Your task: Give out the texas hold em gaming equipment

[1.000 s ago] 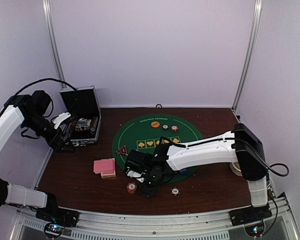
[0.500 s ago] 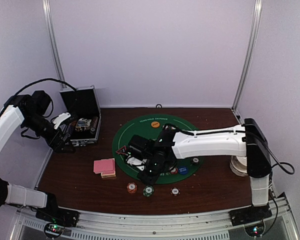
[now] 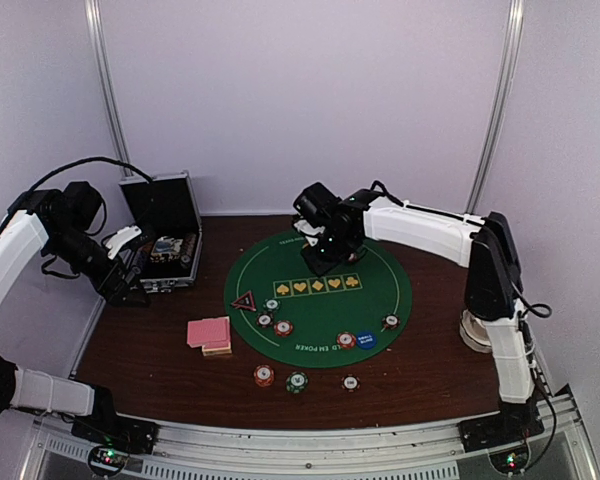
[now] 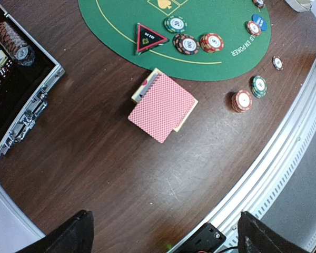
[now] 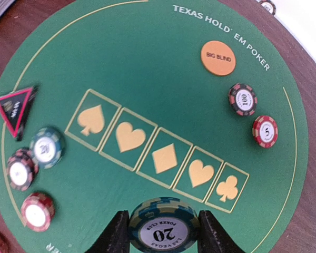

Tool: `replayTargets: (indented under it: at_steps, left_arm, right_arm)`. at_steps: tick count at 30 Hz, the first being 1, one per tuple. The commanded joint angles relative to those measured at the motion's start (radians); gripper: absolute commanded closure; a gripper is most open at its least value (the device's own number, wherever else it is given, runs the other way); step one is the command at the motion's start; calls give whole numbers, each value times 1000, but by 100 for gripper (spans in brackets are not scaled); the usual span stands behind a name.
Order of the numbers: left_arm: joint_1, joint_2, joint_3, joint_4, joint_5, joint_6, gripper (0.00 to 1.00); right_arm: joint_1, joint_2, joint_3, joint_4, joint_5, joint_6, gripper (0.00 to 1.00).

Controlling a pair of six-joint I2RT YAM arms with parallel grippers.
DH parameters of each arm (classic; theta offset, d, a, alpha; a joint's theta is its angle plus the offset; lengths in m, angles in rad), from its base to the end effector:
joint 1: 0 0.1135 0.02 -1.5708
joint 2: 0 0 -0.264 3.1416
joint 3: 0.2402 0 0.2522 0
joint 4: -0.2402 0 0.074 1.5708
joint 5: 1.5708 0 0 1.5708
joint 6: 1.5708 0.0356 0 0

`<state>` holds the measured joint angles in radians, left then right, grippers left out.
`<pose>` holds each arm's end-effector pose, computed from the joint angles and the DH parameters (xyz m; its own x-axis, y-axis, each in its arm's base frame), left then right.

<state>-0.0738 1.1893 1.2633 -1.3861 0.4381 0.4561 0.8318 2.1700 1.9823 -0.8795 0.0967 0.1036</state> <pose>0.1871 -0.0290 0.3338 -0.7885 0.4582 -0.4103 0.5818 0.7722 -0.2555 0.3215 0.3477 0.2489 -0.6596 -0.5710 -0.4887 -0.6395 0.7680 -0.0342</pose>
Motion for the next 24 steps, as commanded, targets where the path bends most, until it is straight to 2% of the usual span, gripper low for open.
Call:
replayTargets:
  at_steps: [1, 10, 21, 24]
  left_arm:
    - [-5, -7, 15, -3, 12, 10, 2]
    - [-4, 5, 18, -3, 12, 15, 2]
    - [-5, 18, 18, -2, 12, 19, 2]
    - [-5, 23, 19, -2, 12, 21, 2]
  right_arm:
    - [-49, 144, 137, -2, 63, 6, 70]
    - [-108, 357, 365, 8, 46, 30, 71]
    - [-143, 447, 400, 68, 30, 45, 70]
    - [-148, 470, 427, 59, 25, 46, 62]
